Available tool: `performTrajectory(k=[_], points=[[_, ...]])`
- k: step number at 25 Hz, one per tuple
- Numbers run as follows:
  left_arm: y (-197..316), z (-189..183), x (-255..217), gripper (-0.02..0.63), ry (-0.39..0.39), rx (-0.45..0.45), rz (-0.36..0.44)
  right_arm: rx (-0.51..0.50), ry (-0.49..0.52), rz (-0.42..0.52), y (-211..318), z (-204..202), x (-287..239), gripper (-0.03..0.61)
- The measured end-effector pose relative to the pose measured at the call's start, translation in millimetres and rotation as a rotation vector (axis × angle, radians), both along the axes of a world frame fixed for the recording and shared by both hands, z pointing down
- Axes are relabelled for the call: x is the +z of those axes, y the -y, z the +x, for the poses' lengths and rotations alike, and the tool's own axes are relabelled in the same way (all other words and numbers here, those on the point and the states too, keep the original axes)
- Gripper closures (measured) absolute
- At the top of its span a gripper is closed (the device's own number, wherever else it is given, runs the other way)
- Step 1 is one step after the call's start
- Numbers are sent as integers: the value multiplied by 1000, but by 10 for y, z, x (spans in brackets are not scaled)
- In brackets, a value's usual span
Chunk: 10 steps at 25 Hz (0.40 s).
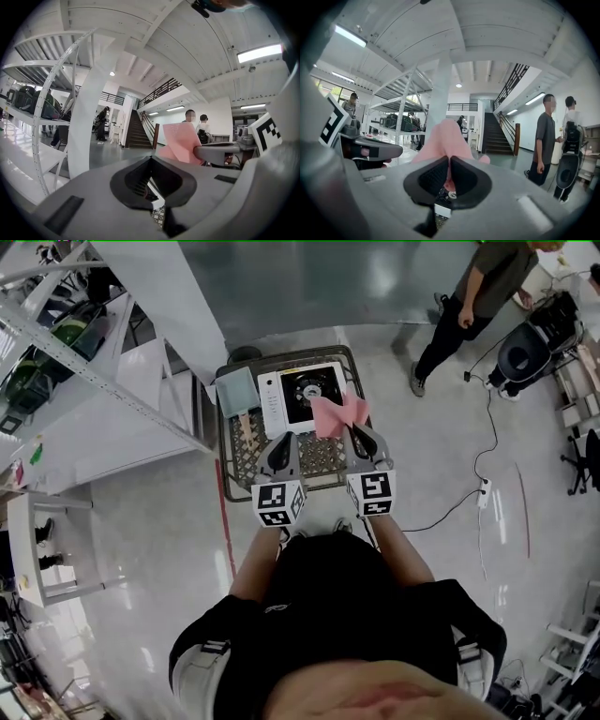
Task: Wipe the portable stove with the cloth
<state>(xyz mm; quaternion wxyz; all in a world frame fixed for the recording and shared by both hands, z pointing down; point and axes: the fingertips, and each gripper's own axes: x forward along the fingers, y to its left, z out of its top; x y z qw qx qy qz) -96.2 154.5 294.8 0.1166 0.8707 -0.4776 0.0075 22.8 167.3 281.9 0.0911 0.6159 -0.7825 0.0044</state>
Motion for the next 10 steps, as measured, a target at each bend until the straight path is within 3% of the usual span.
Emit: performTrajectory(k=[10], points=[[22,111,-114,615,14,-5,28,11,15,13,28,158,-62,561]])
